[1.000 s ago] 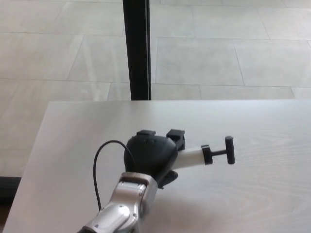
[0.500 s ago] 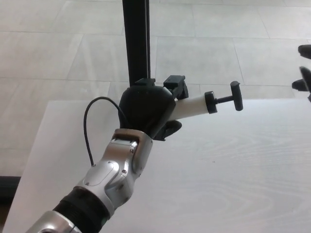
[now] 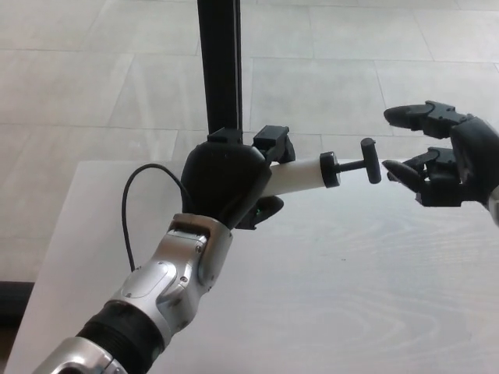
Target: The robot uses its left hand to lift the air pump kept on the middle of the desk and use the right hand to pull out the handle
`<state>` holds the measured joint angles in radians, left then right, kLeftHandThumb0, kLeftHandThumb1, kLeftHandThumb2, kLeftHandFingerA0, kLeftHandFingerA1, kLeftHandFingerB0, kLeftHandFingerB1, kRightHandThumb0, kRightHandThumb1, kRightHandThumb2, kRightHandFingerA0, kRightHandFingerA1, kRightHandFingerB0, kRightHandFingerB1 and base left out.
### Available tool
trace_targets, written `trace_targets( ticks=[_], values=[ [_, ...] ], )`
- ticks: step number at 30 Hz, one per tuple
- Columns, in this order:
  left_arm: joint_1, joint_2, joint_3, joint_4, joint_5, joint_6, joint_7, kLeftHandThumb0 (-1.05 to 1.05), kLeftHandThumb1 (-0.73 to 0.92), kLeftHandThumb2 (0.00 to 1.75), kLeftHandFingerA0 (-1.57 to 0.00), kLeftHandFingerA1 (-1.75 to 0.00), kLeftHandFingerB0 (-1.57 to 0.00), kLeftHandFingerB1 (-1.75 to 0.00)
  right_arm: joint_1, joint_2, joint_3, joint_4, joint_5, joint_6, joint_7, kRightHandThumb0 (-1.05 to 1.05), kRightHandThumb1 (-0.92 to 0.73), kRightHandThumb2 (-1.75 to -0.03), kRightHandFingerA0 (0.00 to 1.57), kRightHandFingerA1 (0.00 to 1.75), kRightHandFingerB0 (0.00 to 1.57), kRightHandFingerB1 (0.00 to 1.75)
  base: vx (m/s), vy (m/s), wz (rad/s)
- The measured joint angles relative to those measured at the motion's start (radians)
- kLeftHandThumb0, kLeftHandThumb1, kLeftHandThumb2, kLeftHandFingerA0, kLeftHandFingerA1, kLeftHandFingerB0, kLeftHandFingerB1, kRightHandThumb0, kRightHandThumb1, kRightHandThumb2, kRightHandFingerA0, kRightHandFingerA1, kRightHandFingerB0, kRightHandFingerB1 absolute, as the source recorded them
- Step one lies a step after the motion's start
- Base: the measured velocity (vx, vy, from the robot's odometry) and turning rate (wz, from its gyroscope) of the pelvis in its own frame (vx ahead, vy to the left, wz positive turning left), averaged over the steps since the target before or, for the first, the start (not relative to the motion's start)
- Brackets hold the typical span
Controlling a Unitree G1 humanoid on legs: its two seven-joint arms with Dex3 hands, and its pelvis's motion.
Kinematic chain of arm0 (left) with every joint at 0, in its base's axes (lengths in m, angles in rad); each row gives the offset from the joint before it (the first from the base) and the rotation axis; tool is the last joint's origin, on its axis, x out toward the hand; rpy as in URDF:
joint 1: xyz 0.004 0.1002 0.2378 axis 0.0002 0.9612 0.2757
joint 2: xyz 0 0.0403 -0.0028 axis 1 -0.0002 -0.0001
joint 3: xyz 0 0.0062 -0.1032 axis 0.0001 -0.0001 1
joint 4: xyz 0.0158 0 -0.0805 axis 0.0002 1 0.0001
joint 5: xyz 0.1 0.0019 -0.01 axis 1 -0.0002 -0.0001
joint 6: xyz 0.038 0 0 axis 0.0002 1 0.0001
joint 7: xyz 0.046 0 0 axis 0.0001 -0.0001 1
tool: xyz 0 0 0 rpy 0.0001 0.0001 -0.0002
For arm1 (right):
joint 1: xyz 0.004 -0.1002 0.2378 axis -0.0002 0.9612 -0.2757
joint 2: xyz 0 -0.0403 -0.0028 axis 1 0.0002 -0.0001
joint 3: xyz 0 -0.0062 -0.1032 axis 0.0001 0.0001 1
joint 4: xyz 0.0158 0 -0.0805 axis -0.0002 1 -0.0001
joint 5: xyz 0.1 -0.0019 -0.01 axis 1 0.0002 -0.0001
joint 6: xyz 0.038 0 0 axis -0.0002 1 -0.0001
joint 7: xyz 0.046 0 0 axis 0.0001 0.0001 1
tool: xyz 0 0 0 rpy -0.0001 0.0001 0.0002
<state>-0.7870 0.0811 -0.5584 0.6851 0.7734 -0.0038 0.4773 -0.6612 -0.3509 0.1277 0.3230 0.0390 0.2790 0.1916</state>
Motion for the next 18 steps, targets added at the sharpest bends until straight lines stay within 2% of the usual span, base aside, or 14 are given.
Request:
trace_targets(
  ticks=[2, 3, 5, 6, 7, 8, 9, 10, 11, 13, 14, 15, 17, 18],
  values=[
    [0.000, -0.001, 0.002, 0.003, 0.000, -0.007, 0.005, -0.20, 0.72, 0.75, -0.72, -1.65, -0.62, -1.37, 0.000, 0.004, 0.006, -0.005, -0.003, 0.008, 0.010, -0.47, -0.54, -0.56, 0.64, 0.90, 0.37, 0.35, 0.00, 0.000, 0.00],
    [0.000, -0.001, 0.002, 0.007, 0.000, -0.010, 0.008, -0.19, 0.75, 0.70, -0.76, -1.62, -0.64, -1.32, 0.000, 0.006, 0.009, -0.008, -0.006, 0.012, 0.015, -0.37, -0.56, -0.57, 0.64, 0.85, 0.40, 0.35, 0.00, 0.000, 0.00],
    [0.000, 0.000, 0.001, 0.016, 0.003, -0.014, 0.017, -0.20, 0.74, 0.72, -0.69, -1.64, -0.62, -1.35, 0.006, 0.014, 0.010, -0.029, -0.010, 0.023, 0.017, -0.34, -0.56, -0.57, 0.66, 0.90, 0.42, 0.37, 0.00, 0.000, 0.00],
    [-0.001, 0.001, 0.001, 0.019, 0.005, -0.014, 0.020, -0.21, 0.73, 0.73, -0.73, -1.64, -0.65, -1.32, 0.010, 0.020, 0.010, -0.037, -0.011, 0.026, 0.017, -0.33, -0.59, -0.57, 0.65, 1.02, 0.45, 0.39, 0.00, 0.000, 0.00],
    [-0.002, 0.001, 0.001, 0.023, 0.007, -0.014, 0.022, -0.20, 0.75, 0.73, -0.80, -1.63, -0.68, -1.28, 0.016, 0.026, 0.009, -0.046, -0.013, 0.028, 0.016, -0.33, -0.61, -0.58, 0.65, 1.03, 0.46, 0.39, 0.00, 0.000, 0.00],
    [-0.002, 0.001, 0.001, 0.024, 0.008, -0.014, 0.023, -0.20, 0.75, 0.74, -0.80, -1.63, -0.68, -1.30, 0.017, 0.029, 0.009, -0.049, -0.014, 0.028, 0.015, -0.32, -0.62, -0.59, 0.66, 1.05, 0.46, 0.40, 0.00, 0.000, 0.00],
    [-0.006, 0.002, 0.002, 0.039, 0.009, -0.015, 0.026, -0.26, 0.77, 0.66, -0.78, -1.73, -0.60, -1.36, 0.026, 0.042, 0.004, -0.063, -0.019, 0.029, 0.009, -0.33, -0.61, -0.58, 0.67, 1.05, 0.49, 0.40, 0.00, 0.000, 0.00],
    [-0.007, 0.002, 0.003, 0.048, 0.009, -0.016, 0.029, -0.20, 0.72, 0.80, -0.72, -1.67, -0.63, -1.43, 0.030, 0.049, 0.000, -0.073, -0.022, 0.030, 0.004, -0.32, -0.63, -0.59, 0.64, 1.05, 0.49, 0.41, 0.00, 0.000, 0.00],
    [-0.007, 0.002, 0.007, 0.053, 0.009, -0.016, 0.031, -0.17, 0.72, 0.69, -0.77, -1.69, -0.60, -1.40, 0.032, 0.055, -0.006, -0.081, -0.025, 0.032, -0.003, -0.31, -0.63, -0.59, 0.67, 1.02, 0.50, 0.42, 0.00, 0.000, 0.00],
    [-0.007, -0.001, 0.021, 0.059, 0.005, -0.016, 0.031, -0.17, 0.72, 0.69, -0.77, -1.69, -0.60, -1.40, 0.034, 0.067, -0.015, -0.098, -0.038, 0.034, -0.022, -0.31, -0.63, -0.59, 0.67, 1.02, 0.50, 0.42, 0.00, 0.000, 0.00],
    [-0.007, -0.004, 0.026, 0.059, 0.003, -0.016, 0.031, -0.29, 0.76, 0.68, -0.80, -1.74, -0.57, -1.44, 0.035, 0.070, -0.018, -0.101, -0.044, 0.034, -0.030, -0.29, -0.72, -0.60, 0.66, 0.95, 0.46, 0.43, 0.00, 0.000, 0.00],
    [-0.007, -0.006, 0.029, 0.059, 0.002, -0.016, 0.031, -0.18, 0.71, 0.81, -0.73, -1.65, -0.66, -1.40, 0.036, 0.072, -0.020, -0.103, -0.050, 0.034, -0.037, -0.30, -0.69, -0.60, 0.76, 0.88, 0.53, 0.46, 0.00, 0.000, 0.00],
    [-0.007, -0.011, 0.034, 0.059, -0.001, -0.016, 0.031, -0.17, 0.73, 0.79, -0.80, -1.63, -0.68, -1.32, 0.037, 0.078, -0.024, -0.098, -0.067, 0.028, -0.060, -0.30, -0.71, -0.60, 0.80, 0.92, 0.54, 0.48, 0.00, 0.000, 0.00],
    [-0.007, -0.012, 0.035, 0.059, -0.001, -0.016, 0.031, -0.16, 0.70, 0.79, -0.81, -1.62, -0.71, -1.29, 0.037, 0.079, -0.024, -0.096, -0.072, 0.026, -0.065, -0.30, -0.72, -0.62, 0.90, 1.08, 0.56, 0.53, 0.00, 0.000, 0.00]
  ],
)
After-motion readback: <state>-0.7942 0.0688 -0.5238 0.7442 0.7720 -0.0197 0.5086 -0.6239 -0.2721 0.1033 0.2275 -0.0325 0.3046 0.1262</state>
